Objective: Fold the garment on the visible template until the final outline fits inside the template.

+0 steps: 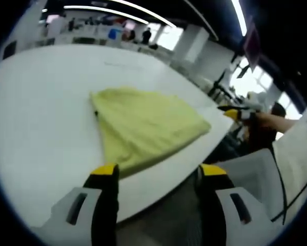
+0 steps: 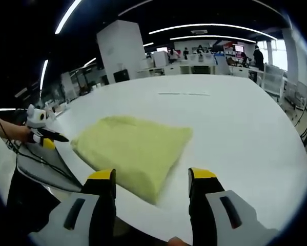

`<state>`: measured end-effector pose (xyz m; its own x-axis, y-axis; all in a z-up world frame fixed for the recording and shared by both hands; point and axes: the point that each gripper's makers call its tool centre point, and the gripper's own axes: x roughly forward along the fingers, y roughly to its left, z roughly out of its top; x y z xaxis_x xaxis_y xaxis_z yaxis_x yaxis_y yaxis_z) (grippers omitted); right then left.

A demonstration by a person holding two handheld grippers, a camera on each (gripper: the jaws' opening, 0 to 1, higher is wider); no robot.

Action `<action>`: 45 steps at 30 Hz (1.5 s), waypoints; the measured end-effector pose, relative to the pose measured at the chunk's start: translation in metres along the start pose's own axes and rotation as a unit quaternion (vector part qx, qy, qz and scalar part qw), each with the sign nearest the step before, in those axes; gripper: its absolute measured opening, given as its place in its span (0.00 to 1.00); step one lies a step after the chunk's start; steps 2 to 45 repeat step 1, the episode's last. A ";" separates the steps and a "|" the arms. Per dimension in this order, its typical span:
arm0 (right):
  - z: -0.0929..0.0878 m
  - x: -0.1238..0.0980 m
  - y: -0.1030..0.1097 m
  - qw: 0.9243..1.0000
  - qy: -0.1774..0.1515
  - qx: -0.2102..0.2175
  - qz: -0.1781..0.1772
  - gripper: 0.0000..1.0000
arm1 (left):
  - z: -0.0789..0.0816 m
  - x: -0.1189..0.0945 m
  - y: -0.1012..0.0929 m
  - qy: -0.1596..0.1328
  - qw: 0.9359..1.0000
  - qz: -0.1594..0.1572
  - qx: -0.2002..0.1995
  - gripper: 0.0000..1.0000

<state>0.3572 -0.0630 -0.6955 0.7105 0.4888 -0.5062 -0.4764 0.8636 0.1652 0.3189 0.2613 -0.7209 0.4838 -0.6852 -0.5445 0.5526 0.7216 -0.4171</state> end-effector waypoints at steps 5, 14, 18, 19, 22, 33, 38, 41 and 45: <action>0.000 0.000 0.000 1.000 -0.001 0.001 0.000 0.57 | 0.000 0.000 0.000 0.000 1.000 0.000 0.000 0.59; 0.000 0.000 0.000 1.000 -0.001 0.001 0.000 0.57 | 0.000 0.000 0.000 0.000 1.000 0.000 0.000 0.59; 0.000 0.000 0.000 1.000 -0.001 0.001 0.000 0.57 | 0.000 0.000 0.000 0.000 1.000 0.000 0.000 0.59; 0.000 0.000 0.000 1.000 -0.001 0.001 0.000 0.57 | 0.000 0.000 0.000 0.000 1.000 0.000 0.000 0.59; 0.000 0.000 0.000 1.000 -0.001 0.001 0.000 0.57 | 0.000 0.000 0.000 0.000 1.000 0.000 0.000 0.59; 0.000 0.000 0.000 1.000 -0.001 0.001 0.000 0.57 | 0.000 0.000 0.000 0.000 1.000 0.000 0.000 0.59; 0.000 0.000 0.000 1.000 -0.001 0.001 0.000 0.57 | 0.000 0.000 0.000 0.000 1.000 0.000 0.000 0.59; 0.000 0.000 0.000 1.000 -0.001 0.001 0.000 0.57 | 0.000 0.000 0.000 0.000 1.000 0.000 0.000 0.59; 0.000 0.000 0.000 1.000 -0.001 0.001 0.000 0.57 | 0.000 0.000 0.000 0.000 1.000 0.000 0.000 0.59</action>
